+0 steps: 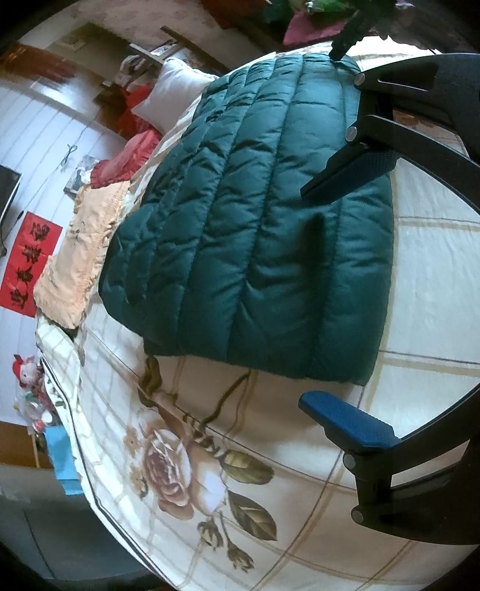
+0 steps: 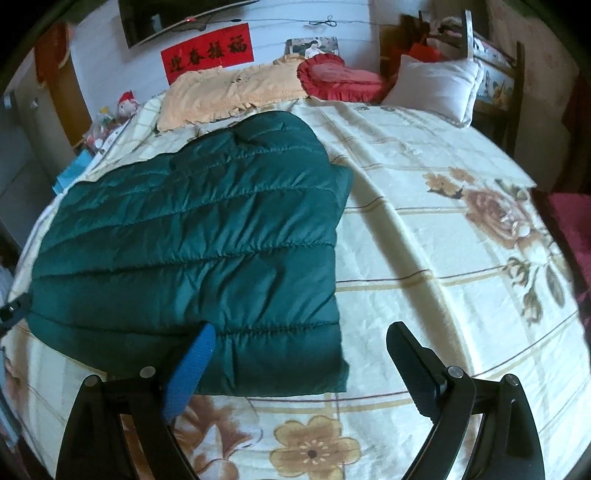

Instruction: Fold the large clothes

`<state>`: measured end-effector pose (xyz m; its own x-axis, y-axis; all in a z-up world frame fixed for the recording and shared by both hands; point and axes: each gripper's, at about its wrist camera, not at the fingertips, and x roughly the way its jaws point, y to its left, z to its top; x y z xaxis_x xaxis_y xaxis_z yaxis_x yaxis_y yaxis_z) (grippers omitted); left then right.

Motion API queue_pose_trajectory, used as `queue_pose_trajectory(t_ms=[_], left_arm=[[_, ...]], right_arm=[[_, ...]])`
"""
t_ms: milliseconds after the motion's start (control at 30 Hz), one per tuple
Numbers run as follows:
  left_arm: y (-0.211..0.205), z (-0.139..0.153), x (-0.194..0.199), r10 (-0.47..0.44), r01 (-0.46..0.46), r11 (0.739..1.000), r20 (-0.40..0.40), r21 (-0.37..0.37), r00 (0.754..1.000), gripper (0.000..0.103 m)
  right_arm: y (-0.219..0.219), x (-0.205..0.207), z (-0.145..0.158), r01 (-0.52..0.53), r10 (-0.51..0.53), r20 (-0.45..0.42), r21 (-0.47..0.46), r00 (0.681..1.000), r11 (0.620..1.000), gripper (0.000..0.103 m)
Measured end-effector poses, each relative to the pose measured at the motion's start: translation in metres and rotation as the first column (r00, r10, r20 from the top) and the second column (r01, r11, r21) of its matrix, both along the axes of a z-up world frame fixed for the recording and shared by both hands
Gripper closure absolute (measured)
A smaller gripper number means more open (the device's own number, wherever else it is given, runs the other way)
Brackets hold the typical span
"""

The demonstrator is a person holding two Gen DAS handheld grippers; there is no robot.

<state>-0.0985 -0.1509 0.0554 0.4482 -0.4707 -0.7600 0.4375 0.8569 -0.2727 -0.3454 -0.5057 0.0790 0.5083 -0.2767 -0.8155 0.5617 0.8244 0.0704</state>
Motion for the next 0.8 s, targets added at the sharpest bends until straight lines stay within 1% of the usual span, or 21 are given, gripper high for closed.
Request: queue_pose_trajectory(t_ms=[200,333,567,633,800], left_arm=[[0.003,0.001,-0.002,-0.001,0.001,1.000,0.012,0.002,1.000,0.002],[0.002,0.001,-0.004,-0.019,0.019,1.000,0.020,-0.006,1.000,0.002],[0.004,-0.008,0.003,-0.028,0.026,0.997,-0.035,-0.071,0.999,0.002],[0.003,-0.011,0.005,-0.031,0.028,0.997,-0.042,-0.078,0.999,0.002],[-0.003,-0.021,0.015,-0.042,0.032,0.994,-0.092,-0.106,0.995,0.002]], right_arm=[[0.004,0.000,0.005,-0.001,0.000,-0.011,-0.034,1.000,0.999,0.010],[0.006,0.001,0.006,-0.011,0.010,-0.007,-0.032,1.000,0.999,0.010],[0.002,0.004,0.002,-0.013,0.013,-0.010,-0.016,1.000,1.000,0.010],[-0.002,0.006,-0.002,-0.014,0.014,-0.013,0.003,1.000,1.000,0.009],[-0.009,0.010,-0.010,-0.024,0.024,0.005,0.053,1.000,0.998,0.008]])
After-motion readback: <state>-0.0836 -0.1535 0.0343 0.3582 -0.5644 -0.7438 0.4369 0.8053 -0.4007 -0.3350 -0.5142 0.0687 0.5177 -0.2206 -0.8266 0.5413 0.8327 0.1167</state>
